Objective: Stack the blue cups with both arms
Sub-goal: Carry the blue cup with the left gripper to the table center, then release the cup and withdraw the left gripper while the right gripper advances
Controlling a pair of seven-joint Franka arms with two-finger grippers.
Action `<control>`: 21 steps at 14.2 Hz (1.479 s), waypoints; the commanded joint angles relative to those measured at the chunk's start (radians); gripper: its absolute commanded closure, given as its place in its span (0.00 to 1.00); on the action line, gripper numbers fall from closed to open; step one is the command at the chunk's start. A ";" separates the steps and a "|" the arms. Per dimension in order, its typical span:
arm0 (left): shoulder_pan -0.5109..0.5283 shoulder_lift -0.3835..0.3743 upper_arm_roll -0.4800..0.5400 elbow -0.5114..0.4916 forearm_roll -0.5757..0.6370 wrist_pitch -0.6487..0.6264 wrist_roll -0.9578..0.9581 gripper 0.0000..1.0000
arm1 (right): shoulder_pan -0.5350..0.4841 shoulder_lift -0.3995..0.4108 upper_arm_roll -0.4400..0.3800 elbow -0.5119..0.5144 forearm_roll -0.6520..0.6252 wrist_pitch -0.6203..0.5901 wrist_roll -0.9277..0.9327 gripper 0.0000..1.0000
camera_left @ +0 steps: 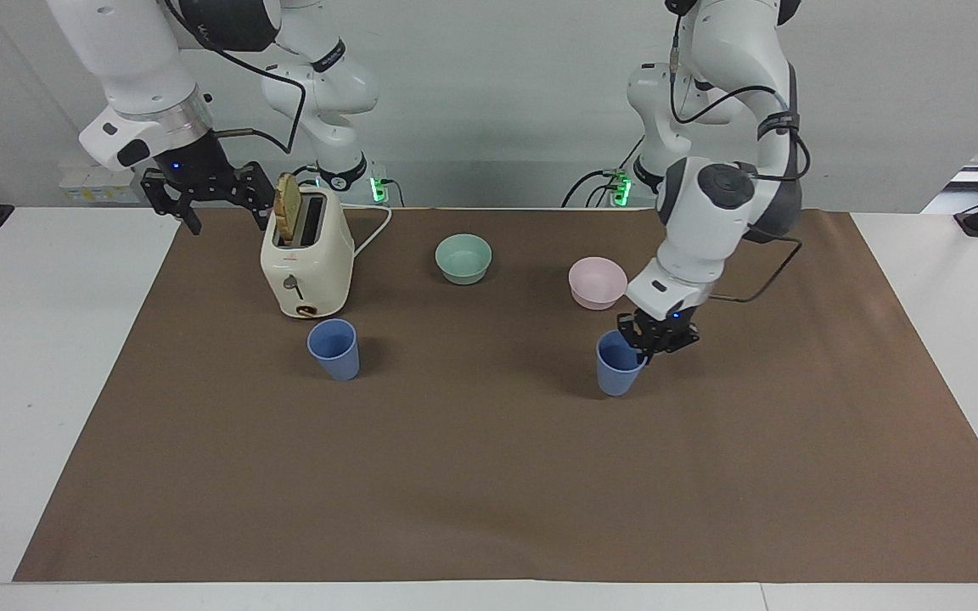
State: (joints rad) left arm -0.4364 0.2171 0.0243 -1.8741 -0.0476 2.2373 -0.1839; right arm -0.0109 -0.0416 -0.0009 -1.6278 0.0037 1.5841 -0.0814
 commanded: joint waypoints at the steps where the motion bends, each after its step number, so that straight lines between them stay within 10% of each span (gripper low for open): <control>1: -0.114 -0.025 0.020 -0.059 -0.002 0.004 -0.057 1.00 | -0.009 -0.015 0.004 -0.020 -0.007 0.010 -0.023 0.00; 3: -0.157 -0.027 0.019 -0.100 -0.003 0.033 -0.065 1.00 | -0.012 -0.015 0.002 -0.017 -0.007 0.005 -0.023 0.00; 5: -0.160 -0.025 0.014 -0.093 -0.015 0.039 -0.106 0.47 | -0.011 -0.015 0.002 -0.017 -0.007 0.002 -0.024 0.00; 8: -0.160 -0.016 0.016 -0.074 -0.031 0.042 -0.089 0.00 | -0.011 -0.015 0.002 -0.017 -0.007 0.002 -0.023 0.00; 21: 0.204 -0.205 0.031 0.082 -0.020 -0.313 0.260 0.00 | -0.039 -0.037 -0.001 -0.204 -0.018 0.134 -0.034 0.00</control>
State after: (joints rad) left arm -0.3081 0.0057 0.0654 -1.8687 -0.0639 2.0209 -0.0137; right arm -0.0150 -0.0411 -0.0046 -1.7428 0.0035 1.6730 -0.0840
